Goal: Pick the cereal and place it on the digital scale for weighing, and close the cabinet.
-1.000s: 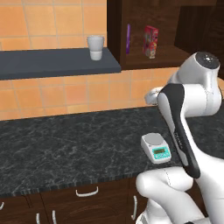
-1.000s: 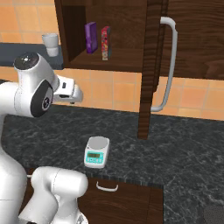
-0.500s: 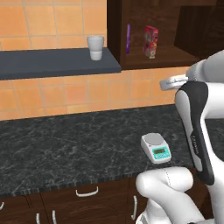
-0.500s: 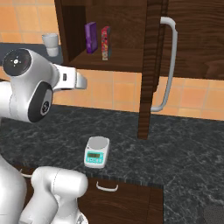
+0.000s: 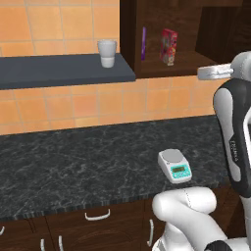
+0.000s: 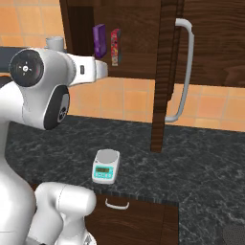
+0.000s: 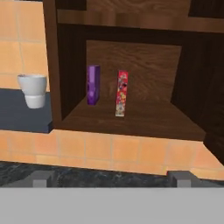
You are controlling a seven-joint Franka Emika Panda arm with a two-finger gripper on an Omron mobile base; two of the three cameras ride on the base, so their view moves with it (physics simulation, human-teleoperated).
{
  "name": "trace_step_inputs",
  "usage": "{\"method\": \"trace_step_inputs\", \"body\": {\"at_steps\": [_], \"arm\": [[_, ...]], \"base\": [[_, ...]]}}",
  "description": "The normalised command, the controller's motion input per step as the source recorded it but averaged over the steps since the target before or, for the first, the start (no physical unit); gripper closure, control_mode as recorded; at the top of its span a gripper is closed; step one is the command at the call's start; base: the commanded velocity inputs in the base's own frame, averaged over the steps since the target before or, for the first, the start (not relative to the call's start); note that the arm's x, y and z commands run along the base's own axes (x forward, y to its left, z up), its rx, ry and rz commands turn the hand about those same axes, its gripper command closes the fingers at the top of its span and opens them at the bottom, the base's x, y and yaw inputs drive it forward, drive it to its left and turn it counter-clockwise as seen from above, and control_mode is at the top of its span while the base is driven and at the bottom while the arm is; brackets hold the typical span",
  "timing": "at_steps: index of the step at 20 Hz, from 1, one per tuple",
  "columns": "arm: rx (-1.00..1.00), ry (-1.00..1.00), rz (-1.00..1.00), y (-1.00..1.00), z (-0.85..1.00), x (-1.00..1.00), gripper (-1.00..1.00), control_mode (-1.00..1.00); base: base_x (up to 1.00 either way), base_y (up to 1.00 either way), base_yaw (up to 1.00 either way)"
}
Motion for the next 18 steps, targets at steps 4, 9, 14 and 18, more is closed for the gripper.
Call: {"method": "trace_step_inputs", "body": {"at_steps": [4, 9, 14, 18], "arm": [[0.00, 0.00, 0.00, -0.09, 0.42, 0.34, -1.00, -1.00], [0.00, 0.00, 0.00, -0.08, 0.11, 0.71, -1.00, -1.00], [0.00, -0.01, 0.00, 0.00, -0.01, 0.91, -1.00, -1.00], [0.00, 0.00, 0.00, 0.00, -0.01, 0.87, -1.00, -1.00]], "base": [[0.00, 0.00, 0.00], [0.00, 0.00, 0.00], [0.00, 0.00, 0.00], [0.00, 0.00, 0.00]]}}
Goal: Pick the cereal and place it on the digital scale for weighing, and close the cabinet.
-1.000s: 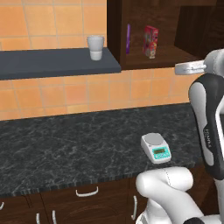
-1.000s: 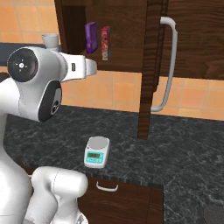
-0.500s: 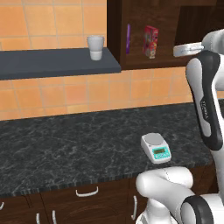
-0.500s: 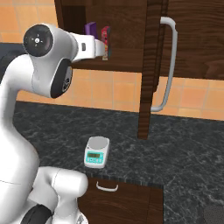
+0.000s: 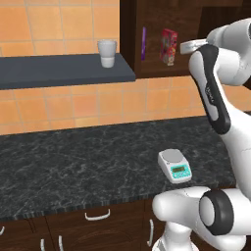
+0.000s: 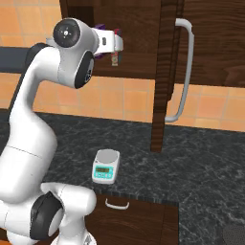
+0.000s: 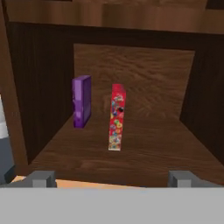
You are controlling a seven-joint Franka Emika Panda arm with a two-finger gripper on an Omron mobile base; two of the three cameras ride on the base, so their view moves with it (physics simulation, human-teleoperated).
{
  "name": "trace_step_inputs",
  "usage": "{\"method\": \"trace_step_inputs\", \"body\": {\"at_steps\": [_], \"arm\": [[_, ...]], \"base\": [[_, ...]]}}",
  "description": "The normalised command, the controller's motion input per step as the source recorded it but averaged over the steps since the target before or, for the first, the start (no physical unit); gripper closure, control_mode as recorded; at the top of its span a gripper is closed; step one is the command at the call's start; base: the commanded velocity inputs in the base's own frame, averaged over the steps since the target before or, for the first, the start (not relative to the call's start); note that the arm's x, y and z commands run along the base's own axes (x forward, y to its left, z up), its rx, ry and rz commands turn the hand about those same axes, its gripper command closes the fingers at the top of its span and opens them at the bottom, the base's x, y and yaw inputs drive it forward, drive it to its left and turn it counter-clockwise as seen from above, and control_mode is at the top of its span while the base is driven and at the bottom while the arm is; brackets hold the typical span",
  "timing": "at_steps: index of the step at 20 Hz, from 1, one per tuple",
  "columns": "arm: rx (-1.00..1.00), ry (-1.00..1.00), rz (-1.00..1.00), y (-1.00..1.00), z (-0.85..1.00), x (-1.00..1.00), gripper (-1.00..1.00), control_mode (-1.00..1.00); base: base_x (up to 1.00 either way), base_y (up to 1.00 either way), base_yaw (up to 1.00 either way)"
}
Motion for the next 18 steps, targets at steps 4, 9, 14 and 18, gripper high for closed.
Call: {"method": "trace_step_inputs", "body": {"at_steps": [4, 9, 14, 18], "arm": [[0.00, 0.00, 0.00, 0.00, -0.13, 0.65, -1.00, -1.00], [0.00, 0.00, 0.00, 0.00, -0.16, 0.59, -1.00, -1.00], [0.00, 0.04, 0.00, 0.00, -0.05, 0.60, -1.00, -1.00], [0.00, 0.00, 0.00, 0.00, 0.00, 0.51, -1.00, -1.00]], "base": [[0.00, 0.00, 0.00], [0.00, 0.00, 0.00], [0.00, 0.00, 0.00], [0.00, 0.00, 0.00]]}}
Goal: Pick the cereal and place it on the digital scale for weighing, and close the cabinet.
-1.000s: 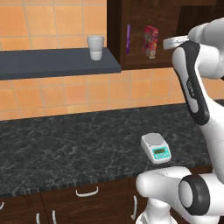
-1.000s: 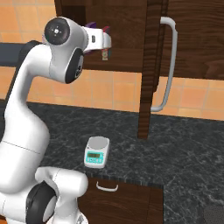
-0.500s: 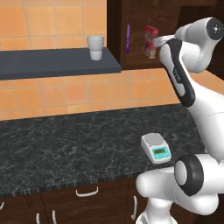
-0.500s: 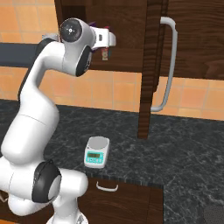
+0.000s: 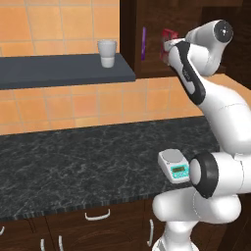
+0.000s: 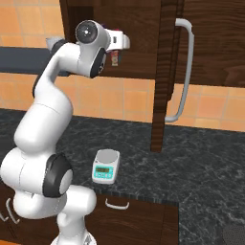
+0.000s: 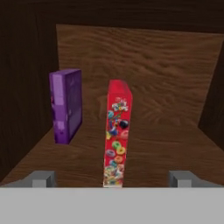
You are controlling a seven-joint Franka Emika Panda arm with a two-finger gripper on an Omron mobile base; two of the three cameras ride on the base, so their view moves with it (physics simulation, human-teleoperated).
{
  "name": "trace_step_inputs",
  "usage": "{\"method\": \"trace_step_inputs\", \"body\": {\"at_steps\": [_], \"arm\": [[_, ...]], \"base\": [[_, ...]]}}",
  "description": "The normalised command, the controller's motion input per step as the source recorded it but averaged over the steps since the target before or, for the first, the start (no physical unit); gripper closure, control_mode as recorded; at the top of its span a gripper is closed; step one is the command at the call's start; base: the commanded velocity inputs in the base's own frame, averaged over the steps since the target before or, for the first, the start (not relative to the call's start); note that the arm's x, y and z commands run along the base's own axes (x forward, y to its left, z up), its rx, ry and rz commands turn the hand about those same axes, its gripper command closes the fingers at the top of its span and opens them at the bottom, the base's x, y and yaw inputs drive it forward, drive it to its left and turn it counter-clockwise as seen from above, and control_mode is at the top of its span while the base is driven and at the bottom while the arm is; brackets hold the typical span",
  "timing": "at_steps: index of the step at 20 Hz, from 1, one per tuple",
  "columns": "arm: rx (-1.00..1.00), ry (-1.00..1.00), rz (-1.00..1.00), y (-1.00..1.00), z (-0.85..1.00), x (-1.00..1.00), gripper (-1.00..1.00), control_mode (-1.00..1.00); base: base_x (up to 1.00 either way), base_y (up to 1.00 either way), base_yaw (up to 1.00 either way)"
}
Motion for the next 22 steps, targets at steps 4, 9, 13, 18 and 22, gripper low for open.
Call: {"method": "trace_step_inputs", "body": {"at_steps": [4, 9, 13, 18, 22], "arm": [[0.00, 0.00, 0.00, 0.00, 0.00, 0.44, -1.00, -1.00], [0.00, 0.00, 0.00, 0.00, -0.01, 0.42, -1.00, -1.00], [0.00, 0.00, 0.00, 0.00, -0.01, 0.33, -1.00, -1.00], [0.00, 0.00, 0.00, 0.00, 0.00, 0.28, -1.00, -1.00], [0.00, 0.00, 0.00, 0.00, -0.01, 0.30, -1.00, -1.00]], "base": [[0.00, 0.00, 0.00], [0.00, 0.00, 0.00], [0.00, 0.00, 0.00], [0.00, 0.00, 0.00], [0.00, 0.00, 0.00]]}}
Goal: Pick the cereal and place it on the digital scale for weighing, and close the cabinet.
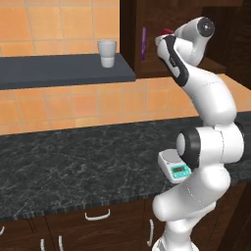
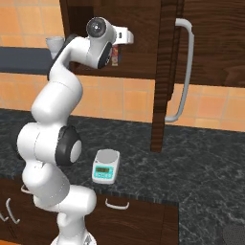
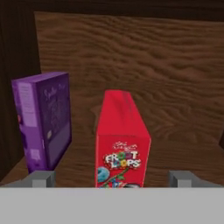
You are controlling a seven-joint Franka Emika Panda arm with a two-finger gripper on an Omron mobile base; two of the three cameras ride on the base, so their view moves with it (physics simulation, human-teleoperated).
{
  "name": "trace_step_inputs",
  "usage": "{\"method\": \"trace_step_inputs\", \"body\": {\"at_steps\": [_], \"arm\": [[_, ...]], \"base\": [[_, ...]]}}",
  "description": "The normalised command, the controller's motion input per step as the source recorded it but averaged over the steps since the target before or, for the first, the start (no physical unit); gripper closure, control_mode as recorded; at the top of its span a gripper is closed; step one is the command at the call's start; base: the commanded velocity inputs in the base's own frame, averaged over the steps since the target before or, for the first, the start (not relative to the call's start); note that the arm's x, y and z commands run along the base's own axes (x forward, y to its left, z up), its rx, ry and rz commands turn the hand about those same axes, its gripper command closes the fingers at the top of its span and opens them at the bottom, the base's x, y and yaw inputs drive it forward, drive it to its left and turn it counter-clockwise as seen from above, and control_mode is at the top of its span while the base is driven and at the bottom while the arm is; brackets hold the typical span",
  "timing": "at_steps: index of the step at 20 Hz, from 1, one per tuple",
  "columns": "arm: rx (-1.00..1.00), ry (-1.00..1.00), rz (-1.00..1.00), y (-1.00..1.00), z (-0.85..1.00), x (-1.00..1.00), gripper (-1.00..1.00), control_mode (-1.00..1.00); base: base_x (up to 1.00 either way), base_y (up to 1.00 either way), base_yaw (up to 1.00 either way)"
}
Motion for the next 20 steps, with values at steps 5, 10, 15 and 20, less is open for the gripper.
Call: {"method": "trace_step_inputs", "body": {"at_steps": [5, 10, 15, 20], "arm": [[0.00, 0.00, 0.00, 0.00, 0.00, 0.23, -1.00, -1.00], [0.00, 0.00, 0.00, 0.00, 0.00, 0.34, -1.00, -1.00], [0.00, 0.00, 0.00, 0.00, 0.00, 0.16, -1.00, -1.00], [0.00, 0.00, 0.00, 0.00, -0.11, 0.05, 1.00, -1.00]], "base": [[0.00, 0.00, 0.00], [0.00, 0.00, 0.00], [0.00, 0.00, 0.00], [0.00, 0.00, 0.00]]}}
